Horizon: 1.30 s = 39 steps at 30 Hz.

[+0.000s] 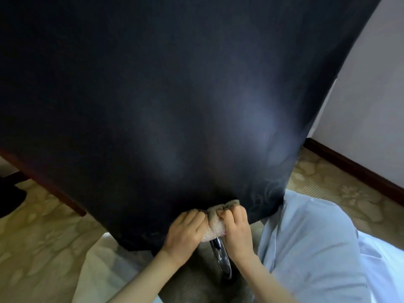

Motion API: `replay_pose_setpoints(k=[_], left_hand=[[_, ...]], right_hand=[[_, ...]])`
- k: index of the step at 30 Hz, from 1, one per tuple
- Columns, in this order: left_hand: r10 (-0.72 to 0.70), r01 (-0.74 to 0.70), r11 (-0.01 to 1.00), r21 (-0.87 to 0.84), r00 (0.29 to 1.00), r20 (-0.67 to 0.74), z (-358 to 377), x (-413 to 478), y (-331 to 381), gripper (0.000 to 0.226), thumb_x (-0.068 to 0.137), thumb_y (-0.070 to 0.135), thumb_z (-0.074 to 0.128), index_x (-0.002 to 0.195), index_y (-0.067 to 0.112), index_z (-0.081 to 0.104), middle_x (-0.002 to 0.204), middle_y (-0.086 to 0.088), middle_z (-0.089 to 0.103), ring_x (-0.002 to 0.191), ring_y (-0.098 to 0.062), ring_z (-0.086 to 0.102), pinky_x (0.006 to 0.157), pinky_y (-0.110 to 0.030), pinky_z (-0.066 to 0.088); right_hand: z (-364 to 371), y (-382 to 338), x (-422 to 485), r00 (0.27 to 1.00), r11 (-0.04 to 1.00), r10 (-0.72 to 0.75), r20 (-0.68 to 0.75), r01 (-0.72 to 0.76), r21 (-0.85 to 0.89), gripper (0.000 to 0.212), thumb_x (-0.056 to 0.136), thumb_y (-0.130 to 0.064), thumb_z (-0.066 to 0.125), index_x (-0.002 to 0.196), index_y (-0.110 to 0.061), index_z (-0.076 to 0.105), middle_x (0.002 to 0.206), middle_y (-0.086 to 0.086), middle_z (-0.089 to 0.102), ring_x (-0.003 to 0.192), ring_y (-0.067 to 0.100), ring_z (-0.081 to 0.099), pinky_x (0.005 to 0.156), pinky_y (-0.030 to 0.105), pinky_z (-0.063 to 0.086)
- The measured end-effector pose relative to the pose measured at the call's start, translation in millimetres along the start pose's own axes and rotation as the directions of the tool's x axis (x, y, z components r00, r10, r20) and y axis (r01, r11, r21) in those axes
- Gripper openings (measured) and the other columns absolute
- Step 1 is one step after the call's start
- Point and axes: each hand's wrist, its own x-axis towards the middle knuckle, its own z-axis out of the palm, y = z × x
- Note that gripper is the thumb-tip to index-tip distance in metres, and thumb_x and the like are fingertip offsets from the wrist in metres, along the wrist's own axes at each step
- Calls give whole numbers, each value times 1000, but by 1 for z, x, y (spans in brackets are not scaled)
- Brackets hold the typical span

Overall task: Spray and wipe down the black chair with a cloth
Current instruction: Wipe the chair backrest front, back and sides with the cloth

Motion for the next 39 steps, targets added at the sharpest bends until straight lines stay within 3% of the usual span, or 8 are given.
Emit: replay_pose_setpoints(k=[6,10,15,19,26,29,33,39], left_hand=[[-25,29,998,-48,996,80,6,-1,7,9,77,5,64,80,13,68,76,0,57,72,-15,52,59,-28,49],[-55,55,997,-44,998,16,-20,38,14,14,81,5,56,84,11,68,79,-1,58,71,-18,55,58,-29,49],[-61,57,998,-33,990,-129,-72,145,36,22,77,0,47,82,10,66,79,-4,59,70,-22,57,56,-33,48],[-84,88,996,11,974,-212,-105,218,55,25,63,-3,66,82,12,61,85,-3,59,76,-22,55,58,-31,46],[15,23,987,158,971,-237,-68,202,62,27,86,1,47,106,11,61,108,-5,62,93,-23,57,71,-33,46],[86,-45,976,213,978,-191,-36,176,58,26,92,2,43,108,11,61,108,-6,63,94,-22,58,73,-32,46],[132,-113,971,209,988,-78,5,135,57,26,90,6,47,113,11,56,115,-8,54,100,-22,54,78,-32,48],[64,-102,984,149,968,243,24,95,67,70,66,35,69,125,6,47,124,-14,46,109,-29,46,85,-38,49]], right_hand=[[-4,2,-8,983,993,119,142,-121,0,54,53,-4,85,92,-16,50,98,-3,45,85,13,41,61,20,46],[-43,-6,23,993,993,99,-58,-95,64,19,76,-13,63,94,-6,64,102,3,53,94,17,45,80,12,36],[-145,5,109,967,999,-44,-251,47,7,25,78,-3,58,102,-3,65,110,11,58,106,28,46,100,14,27],[-213,12,163,931,989,-141,-337,116,-92,30,79,-2,61,109,-3,63,116,13,58,112,27,44,100,17,31],[-181,40,144,936,999,-54,-348,49,-23,46,70,6,68,111,-9,54,120,9,53,112,28,44,102,14,27],[-145,49,113,946,998,46,-322,-30,54,42,70,3,61,109,-9,53,120,8,52,109,27,45,101,17,27],[-98,51,69,934,968,217,-283,-167,190,33,72,-12,48,106,-11,51,117,0,46,106,11,38,98,17,28],[-73,61,35,950,946,307,-51,-299,125,38,71,-23,45,109,-20,41,118,4,43,105,23,40,94,22,26]])
